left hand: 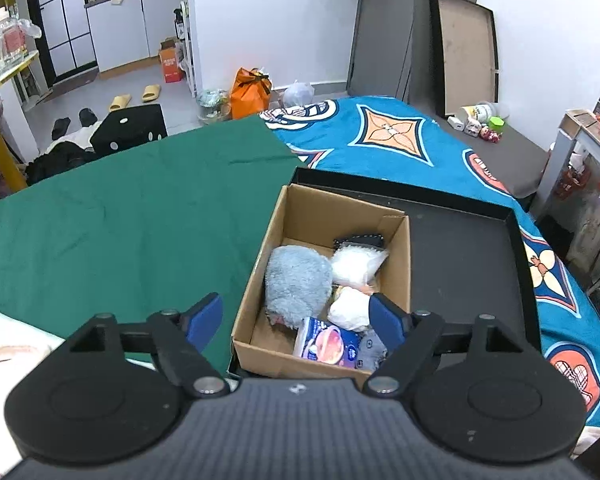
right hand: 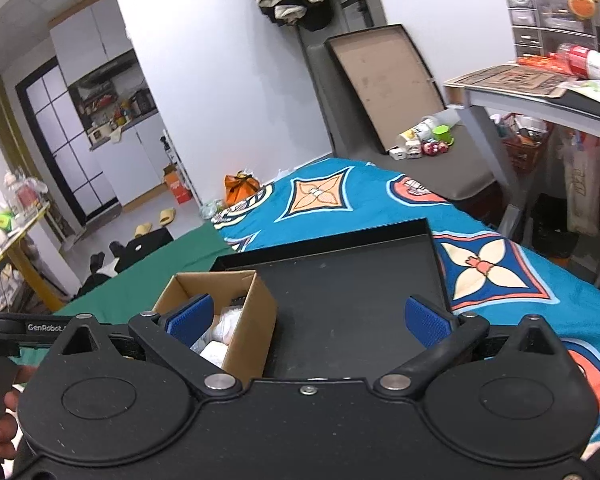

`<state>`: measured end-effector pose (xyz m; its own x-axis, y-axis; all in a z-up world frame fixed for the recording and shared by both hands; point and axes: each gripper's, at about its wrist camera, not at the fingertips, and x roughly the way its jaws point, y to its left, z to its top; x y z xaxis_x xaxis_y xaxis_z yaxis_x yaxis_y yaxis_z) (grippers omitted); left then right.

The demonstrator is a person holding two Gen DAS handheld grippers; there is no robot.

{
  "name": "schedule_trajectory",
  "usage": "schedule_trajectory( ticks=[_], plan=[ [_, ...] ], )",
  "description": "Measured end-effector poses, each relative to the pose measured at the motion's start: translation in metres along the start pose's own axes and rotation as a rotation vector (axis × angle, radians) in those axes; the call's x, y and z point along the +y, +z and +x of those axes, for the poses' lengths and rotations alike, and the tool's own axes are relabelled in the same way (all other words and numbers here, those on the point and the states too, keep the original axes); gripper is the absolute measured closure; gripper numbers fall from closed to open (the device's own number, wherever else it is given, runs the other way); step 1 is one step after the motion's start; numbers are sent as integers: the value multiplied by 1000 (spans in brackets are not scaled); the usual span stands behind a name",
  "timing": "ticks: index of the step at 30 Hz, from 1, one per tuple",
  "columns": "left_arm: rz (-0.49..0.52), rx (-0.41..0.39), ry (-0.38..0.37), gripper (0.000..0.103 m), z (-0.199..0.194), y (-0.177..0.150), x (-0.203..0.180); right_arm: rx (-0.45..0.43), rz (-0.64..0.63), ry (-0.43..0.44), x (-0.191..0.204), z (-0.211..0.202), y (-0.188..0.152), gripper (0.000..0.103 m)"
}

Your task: Organize soft objects

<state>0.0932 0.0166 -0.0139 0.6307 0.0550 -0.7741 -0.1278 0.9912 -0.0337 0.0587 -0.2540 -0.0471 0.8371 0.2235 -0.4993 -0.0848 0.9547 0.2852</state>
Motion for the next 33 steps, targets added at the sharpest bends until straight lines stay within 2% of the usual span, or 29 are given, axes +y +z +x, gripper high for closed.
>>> schedule_trajectory(
  ticks=[7, 19, 23, 27, 33],
  plan=[
    [36, -12, -6, 17, -25, -1, -9, -2, 18, -10, -5, -22, -1, 0],
    [80, -31, -33, 13, -70, -12, -12, 37, 46, -16, 0, -58, -2, 0],
    [89, -35, -57, 12, -85, -18, -10, 22, 60, 0, 5, -75, 1, 0],
    [116, -55, -70, 12, -102, -25, -9, 31, 35, -45, 11, -88, -2, 0],
    [106, -58, -112, 11, -125, -34, -4, 30, 4, -87, 21, -105, -6, 0]
  ],
)
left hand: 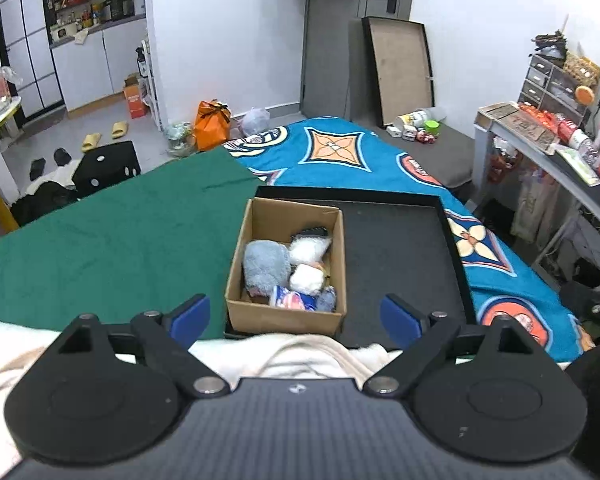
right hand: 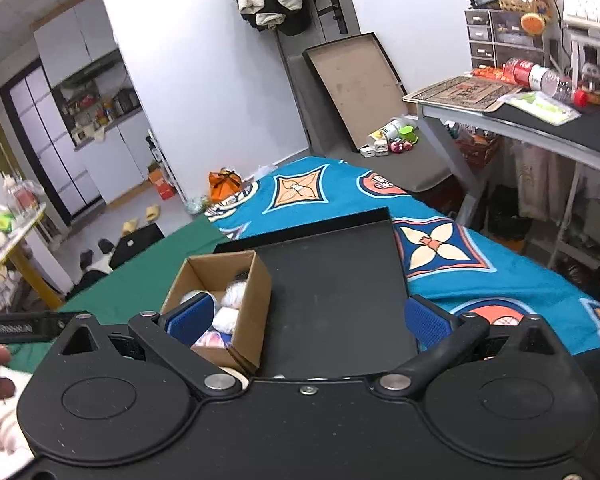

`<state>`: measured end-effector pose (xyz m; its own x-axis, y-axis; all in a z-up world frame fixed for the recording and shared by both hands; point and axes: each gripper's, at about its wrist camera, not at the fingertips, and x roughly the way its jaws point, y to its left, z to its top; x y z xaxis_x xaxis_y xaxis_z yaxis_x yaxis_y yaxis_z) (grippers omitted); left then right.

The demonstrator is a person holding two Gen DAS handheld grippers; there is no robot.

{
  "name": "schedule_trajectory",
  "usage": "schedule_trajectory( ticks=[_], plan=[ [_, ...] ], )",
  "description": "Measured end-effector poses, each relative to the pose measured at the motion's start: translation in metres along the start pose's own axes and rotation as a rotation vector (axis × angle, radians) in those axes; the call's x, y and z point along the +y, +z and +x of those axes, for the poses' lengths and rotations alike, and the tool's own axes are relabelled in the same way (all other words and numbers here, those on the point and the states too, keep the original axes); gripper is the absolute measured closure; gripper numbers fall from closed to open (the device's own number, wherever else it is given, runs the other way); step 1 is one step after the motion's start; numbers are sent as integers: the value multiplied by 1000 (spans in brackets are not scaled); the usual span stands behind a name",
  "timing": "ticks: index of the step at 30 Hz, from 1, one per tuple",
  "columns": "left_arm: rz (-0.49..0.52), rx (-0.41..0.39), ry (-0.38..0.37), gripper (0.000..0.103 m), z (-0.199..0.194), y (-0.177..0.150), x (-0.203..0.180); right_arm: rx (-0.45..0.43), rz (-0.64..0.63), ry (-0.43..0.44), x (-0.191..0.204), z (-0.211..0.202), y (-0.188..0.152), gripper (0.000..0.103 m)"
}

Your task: Organize soft objects

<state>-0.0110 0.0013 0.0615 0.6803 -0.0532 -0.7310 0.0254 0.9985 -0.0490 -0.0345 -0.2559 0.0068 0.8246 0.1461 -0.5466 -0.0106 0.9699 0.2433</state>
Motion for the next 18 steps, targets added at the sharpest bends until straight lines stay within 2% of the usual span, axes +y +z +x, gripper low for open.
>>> schedule_trajectory(
  ticks=[8, 18],
  plan=[
    [15, -50, 3, 11, -38, -9, 3, -11, -17, -13, 10, -28, -5, 0],
    [33, -81, 3, 10, -64, -27, 1, -3, -10, -22, 11, -52, -16, 0]
  ],
)
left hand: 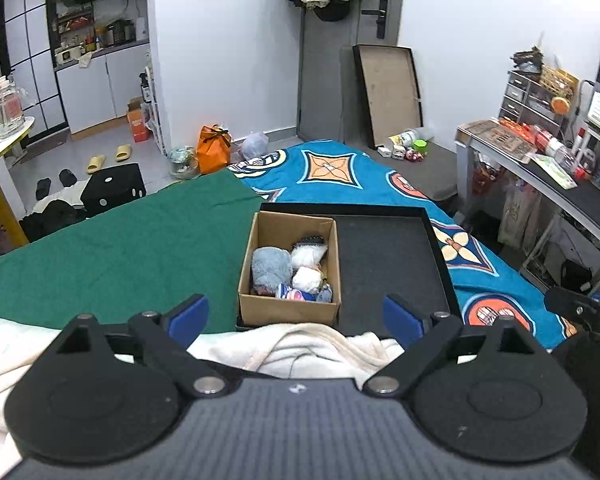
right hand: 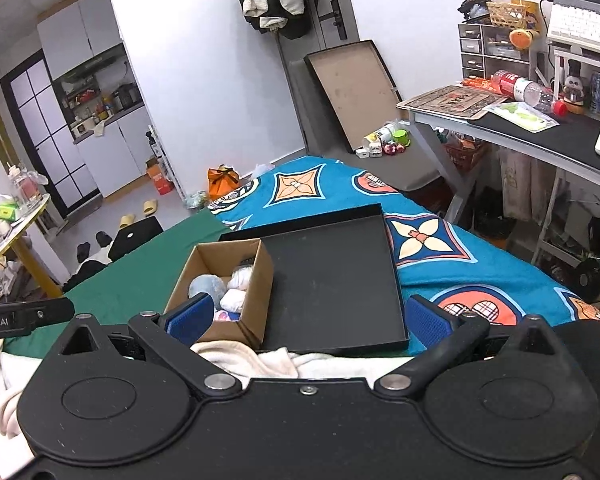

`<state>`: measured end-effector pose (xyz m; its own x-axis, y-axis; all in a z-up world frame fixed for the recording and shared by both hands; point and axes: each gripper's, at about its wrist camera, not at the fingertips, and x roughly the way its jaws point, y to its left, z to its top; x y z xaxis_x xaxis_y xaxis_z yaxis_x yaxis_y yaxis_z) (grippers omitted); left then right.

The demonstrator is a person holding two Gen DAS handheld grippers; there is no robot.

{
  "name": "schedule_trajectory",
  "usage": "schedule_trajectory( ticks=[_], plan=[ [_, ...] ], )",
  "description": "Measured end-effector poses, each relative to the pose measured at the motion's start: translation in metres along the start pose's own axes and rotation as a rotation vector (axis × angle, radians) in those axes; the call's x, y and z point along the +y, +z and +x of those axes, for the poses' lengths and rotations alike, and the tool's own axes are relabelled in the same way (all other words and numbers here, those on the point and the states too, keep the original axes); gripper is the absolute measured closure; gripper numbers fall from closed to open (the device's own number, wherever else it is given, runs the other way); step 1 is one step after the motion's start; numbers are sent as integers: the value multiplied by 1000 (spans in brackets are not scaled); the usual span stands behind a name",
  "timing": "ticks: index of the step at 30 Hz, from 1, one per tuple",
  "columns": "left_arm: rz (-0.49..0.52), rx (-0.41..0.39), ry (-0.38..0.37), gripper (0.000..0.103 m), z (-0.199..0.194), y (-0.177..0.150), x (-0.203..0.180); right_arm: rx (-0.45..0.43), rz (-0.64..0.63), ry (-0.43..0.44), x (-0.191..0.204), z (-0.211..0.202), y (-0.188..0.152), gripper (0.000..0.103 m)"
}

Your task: Organize soft objects

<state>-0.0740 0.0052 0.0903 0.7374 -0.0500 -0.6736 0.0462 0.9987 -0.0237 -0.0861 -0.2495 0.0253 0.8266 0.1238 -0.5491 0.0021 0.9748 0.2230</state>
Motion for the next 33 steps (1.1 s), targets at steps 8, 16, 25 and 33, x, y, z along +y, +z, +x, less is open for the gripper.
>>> schedule_trajectory(
  ticks=[8, 16, 25, 33],
  plan=[
    [-1, -9, -9, 10, -13, -16, -4, -2, -19, -15, 3, -15, -12, 0],
    [-4, -24, -14, 10, -24, -27, -8, -24, -37, -10, 5, -29, -17, 0],
    [9, -34, -12, 10, -32, -34, -8, -19, -56, -7, 11, -34, -23, 0],
    [7, -40, -7, 9, -34, -32, -4, -15, -42, 3, 10, -35, -25, 0]
  ],
)
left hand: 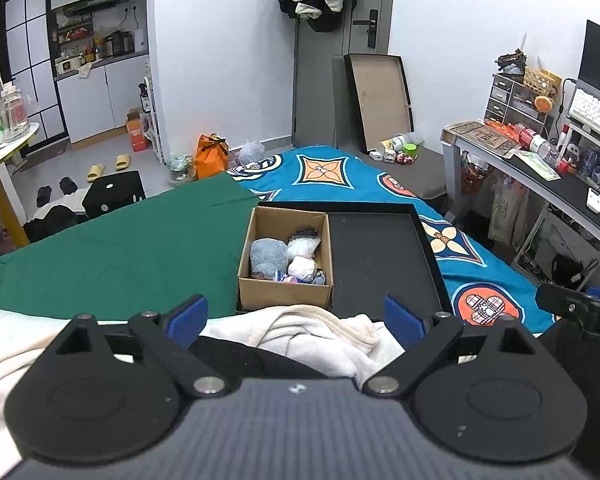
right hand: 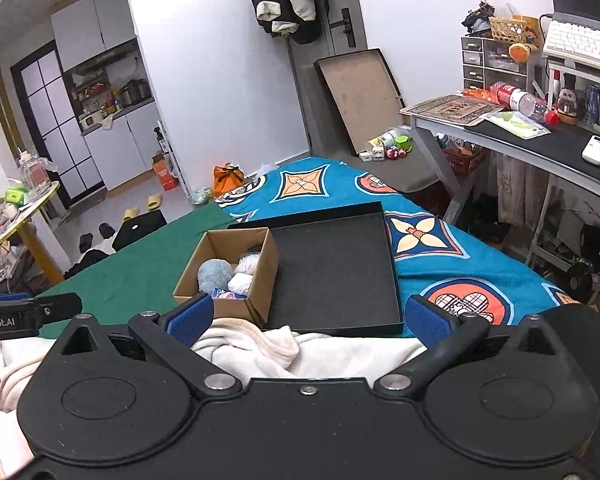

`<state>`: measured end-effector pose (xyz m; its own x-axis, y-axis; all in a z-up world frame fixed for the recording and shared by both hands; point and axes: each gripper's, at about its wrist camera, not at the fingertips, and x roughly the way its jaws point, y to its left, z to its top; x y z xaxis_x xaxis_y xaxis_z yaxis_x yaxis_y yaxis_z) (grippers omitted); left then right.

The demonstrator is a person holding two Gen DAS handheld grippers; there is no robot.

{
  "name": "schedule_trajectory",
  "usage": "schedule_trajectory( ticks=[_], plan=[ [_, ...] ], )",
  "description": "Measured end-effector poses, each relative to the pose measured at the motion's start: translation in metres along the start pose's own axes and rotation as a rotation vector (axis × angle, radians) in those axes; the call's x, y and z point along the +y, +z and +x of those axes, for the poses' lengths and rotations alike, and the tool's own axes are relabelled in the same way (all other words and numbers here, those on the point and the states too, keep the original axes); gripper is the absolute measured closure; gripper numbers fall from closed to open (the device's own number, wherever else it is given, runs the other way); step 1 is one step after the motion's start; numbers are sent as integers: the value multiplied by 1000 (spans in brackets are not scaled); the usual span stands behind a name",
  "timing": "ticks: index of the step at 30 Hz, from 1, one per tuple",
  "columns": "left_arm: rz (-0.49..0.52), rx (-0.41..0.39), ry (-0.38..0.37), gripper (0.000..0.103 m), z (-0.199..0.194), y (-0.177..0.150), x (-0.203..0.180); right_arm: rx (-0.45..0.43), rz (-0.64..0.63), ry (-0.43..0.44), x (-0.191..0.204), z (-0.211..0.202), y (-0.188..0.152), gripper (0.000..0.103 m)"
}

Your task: Organize soft objects

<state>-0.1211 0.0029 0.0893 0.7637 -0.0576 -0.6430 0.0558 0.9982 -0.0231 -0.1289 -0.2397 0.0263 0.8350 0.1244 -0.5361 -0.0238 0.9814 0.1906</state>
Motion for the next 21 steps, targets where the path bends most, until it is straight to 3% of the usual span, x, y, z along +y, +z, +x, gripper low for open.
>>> schedule_trajectory(
  ticks=[21],
  plan=[
    [-1, 14, -3, 9, 3, -4, 1, 12, -11, -14, 4, 1, -3, 0]
  ],
)
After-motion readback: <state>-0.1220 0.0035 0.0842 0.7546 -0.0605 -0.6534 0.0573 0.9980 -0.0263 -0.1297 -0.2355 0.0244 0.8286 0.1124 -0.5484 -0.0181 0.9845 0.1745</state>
